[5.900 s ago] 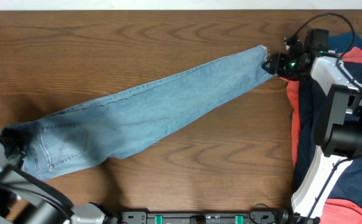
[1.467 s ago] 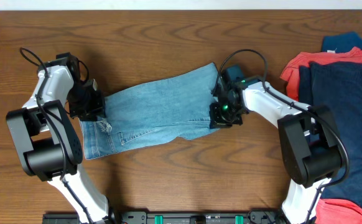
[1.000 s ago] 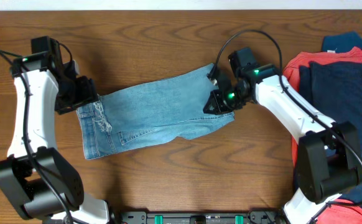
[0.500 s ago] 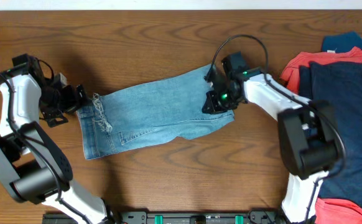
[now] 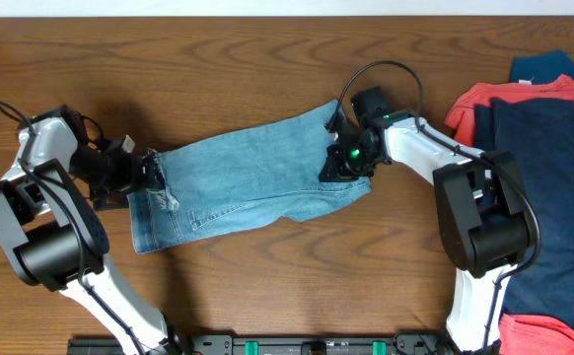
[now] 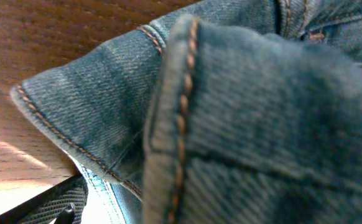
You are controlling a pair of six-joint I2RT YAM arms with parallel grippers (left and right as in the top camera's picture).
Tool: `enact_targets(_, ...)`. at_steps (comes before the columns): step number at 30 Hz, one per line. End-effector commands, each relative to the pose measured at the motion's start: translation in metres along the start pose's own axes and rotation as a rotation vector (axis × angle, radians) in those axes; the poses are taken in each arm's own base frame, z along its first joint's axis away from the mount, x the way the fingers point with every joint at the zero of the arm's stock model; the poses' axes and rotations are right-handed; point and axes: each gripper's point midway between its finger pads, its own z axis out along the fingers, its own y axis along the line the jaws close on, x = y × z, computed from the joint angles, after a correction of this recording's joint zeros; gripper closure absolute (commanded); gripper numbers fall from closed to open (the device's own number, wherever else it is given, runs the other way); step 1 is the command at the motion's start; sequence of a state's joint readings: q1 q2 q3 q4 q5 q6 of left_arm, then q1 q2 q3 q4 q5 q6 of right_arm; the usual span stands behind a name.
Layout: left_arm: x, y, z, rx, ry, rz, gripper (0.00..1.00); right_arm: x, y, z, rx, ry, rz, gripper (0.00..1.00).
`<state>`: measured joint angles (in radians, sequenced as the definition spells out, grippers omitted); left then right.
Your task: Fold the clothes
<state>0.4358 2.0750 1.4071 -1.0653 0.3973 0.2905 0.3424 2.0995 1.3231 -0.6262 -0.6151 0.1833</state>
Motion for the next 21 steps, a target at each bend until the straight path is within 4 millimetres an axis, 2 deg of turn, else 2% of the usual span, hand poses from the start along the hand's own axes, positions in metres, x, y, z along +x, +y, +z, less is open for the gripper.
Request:
enact_targets(1, 0.007, -0.003, 0.034, 0.085, 0.086, 0.03, 0.02, 0.002, -0.017, 0.012, 0.047, 0.017, 0.034, 0.99)
enact_targets(5, 0.012, -0.006, 0.047, 0.12, 0.118, 0.045, 0.08, 0.002, -0.017, 0.012, 0.047, 0.019, 0.035, 0.99)
enact_targets(8, 0.013, -0.005, 0.049, 0.122, 0.122, 0.043, 0.33, 0.002, -0.017, 0.012, 0.047, 0.019, 0.035, 0.99)
enact_targets(9, 0.013, -0.004, 0.048, 0.122, 0.121, 0.04, 0.38, 0.002, -0.017, 0.012, 0.047, 0.019, 0.035, 0.99)
enact_targets(10, 0.014, -0.003, 0.048, 0.125, 0.124, 0.035, 0.39, 0.002, -0.017, 0.012, 0.047, 0.019, 0.035, 0.99)
enact_targets(13, 0.014, -0.003, 0.045, 0.152, 0.116, 0.018, 0.38, 0.002, -0.017, 0.012, 0.047, 0.019, 0.035, 0.99)
enact_targets(18, 0.003, -0.017, 0.033, 0.339, 0.018, 0.032, 0.23, 0.002, -0.018, 0.011, 0.047, 0.018, 0.036, 0.99)
enact_targets(21, 0.001, -0.013, 0.028, 0.368, -0.009, 0.021, 0.19, 0.002, -0.018, 0.011, 0.047, 0.018, 0.036, 0.99)
